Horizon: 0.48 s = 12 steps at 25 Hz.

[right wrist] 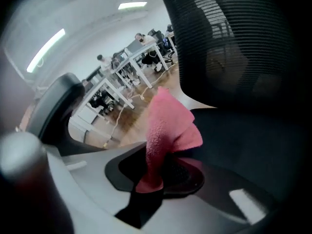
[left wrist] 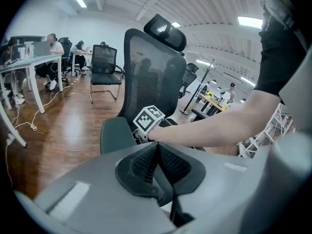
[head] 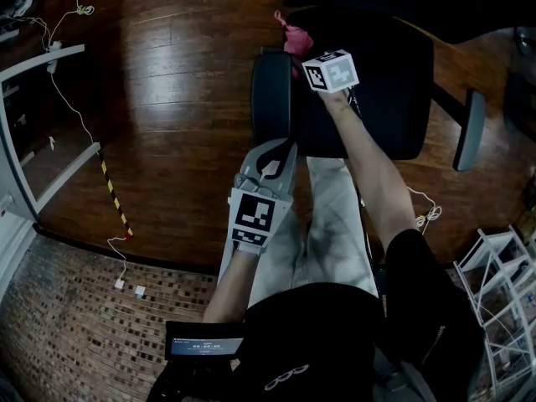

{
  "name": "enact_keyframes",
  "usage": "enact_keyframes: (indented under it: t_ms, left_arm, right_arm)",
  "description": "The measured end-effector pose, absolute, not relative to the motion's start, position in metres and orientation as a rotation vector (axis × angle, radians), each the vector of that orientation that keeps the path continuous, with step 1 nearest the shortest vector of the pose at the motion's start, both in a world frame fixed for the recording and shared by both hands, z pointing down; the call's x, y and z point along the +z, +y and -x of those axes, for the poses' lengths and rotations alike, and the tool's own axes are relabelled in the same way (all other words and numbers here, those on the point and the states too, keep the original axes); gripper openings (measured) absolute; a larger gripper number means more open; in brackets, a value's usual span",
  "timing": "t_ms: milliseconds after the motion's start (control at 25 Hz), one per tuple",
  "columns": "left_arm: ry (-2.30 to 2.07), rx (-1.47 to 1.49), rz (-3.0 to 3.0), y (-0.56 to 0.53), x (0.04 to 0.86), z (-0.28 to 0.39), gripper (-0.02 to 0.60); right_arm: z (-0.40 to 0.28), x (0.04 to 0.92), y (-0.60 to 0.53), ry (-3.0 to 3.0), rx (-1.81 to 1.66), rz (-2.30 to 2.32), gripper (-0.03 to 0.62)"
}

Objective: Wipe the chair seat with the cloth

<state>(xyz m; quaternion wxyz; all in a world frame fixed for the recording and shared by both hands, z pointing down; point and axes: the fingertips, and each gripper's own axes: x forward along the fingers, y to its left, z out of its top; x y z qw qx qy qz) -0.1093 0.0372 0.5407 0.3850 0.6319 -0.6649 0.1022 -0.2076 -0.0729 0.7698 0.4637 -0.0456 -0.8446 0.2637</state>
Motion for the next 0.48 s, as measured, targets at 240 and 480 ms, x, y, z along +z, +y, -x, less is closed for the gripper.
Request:
enact_keyframes:
  t_ms: [240,480]
  left_arm:
    - [-1.700,0.285,-1.610,0.047,0.538,0.119,-0.009]
    - [-1.676,0.300,-1.621,0.042,0.542,0.111,-0.009]
  right_arm:
    - [0.198,0.777,-0.060,-2.039,0.913,0.103,0.075]
    - [0.139,0.804,-0.113,-1.973,0.913,-0.083,0.075]
